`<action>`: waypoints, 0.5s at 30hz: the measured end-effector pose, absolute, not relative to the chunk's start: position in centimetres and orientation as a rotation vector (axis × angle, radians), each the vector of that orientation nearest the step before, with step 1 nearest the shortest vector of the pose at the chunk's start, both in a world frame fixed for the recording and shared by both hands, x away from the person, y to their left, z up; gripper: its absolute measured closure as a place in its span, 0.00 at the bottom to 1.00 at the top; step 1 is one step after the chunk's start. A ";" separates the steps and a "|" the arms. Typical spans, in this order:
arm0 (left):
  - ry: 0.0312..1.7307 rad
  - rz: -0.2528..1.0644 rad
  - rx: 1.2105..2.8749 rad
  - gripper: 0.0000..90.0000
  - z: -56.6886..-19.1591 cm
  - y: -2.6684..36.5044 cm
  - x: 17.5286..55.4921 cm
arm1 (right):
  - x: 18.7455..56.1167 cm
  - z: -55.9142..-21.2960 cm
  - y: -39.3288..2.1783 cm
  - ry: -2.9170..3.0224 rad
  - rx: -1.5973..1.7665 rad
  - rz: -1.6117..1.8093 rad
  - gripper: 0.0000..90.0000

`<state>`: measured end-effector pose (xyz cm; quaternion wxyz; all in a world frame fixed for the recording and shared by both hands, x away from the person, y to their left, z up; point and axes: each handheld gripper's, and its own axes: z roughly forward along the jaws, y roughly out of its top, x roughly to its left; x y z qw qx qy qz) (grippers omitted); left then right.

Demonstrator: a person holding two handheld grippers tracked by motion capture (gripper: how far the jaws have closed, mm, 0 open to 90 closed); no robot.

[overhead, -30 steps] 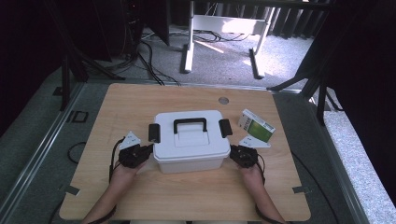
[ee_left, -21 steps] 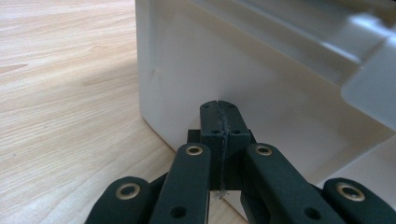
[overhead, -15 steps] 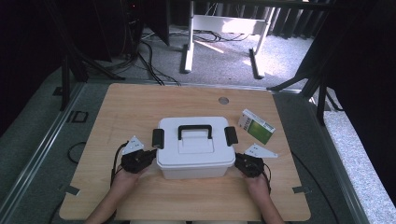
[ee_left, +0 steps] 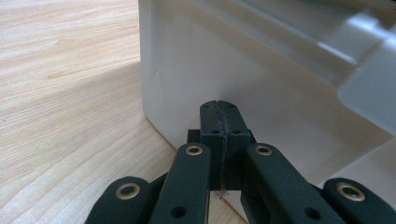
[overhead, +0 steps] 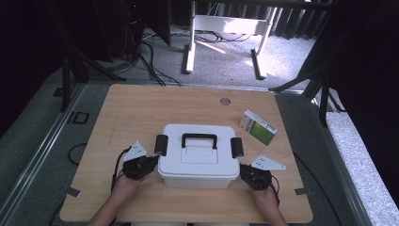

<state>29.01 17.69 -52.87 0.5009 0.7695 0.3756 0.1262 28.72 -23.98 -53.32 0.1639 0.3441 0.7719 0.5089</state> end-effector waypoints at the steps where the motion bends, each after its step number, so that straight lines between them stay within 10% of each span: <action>1: 0.908 0.305 1.860 1.00 -52.9 17.7 29.0 | 28.7 -53.3 -24.0 2.201 0.981 1.451 1.00; 15: 0.881 0.287 1.859 1.00 -53.1 18.2 27.9 | 27.7 -53.3 -24.2 2.226 0.957 1.473 1.00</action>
